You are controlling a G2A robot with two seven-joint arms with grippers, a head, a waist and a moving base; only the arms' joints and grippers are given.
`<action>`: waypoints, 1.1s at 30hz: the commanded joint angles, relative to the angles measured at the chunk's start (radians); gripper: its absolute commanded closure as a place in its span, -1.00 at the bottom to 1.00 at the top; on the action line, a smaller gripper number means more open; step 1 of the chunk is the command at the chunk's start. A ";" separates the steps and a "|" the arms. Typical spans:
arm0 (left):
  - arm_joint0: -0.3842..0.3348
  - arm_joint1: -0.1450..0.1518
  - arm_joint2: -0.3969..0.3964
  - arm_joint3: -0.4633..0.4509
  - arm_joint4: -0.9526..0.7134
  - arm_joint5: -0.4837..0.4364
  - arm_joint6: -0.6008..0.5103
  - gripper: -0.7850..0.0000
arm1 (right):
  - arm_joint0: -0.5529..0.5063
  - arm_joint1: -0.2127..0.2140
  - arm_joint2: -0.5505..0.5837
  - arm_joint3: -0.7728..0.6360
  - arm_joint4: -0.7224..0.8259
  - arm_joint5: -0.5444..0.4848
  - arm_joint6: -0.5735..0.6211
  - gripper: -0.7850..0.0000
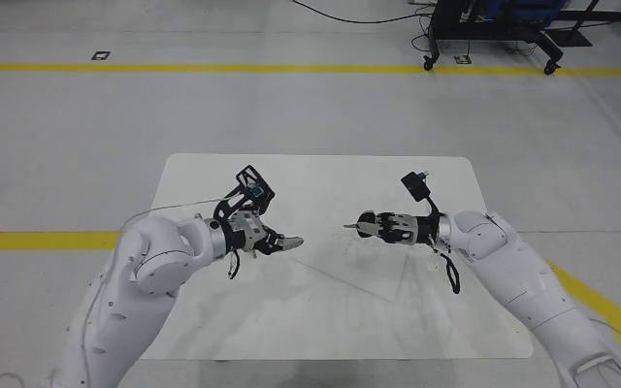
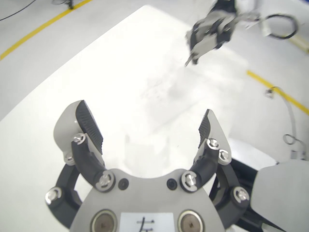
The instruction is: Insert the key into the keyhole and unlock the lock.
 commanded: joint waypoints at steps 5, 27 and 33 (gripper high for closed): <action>0.159 0.020 -0.056 -0.173 0.224 0.193 -0.216 -1.00 | 0.000 0.000 0.000 0.000 0.000 0.000 0.000 1.00; -0.059 -0.056 0.245 0.203 0.380 0.563 -0.271 -0.90 | 0.000 0.000 0.000 0.000 0.000 0.000 0.000 1.00; -0.089 -0.070 0.264 0.249 0.375 0.589 -0.254 -0.54 | 0.000 0.000 0.000 0.000 0.000 0.000 0.000 1.00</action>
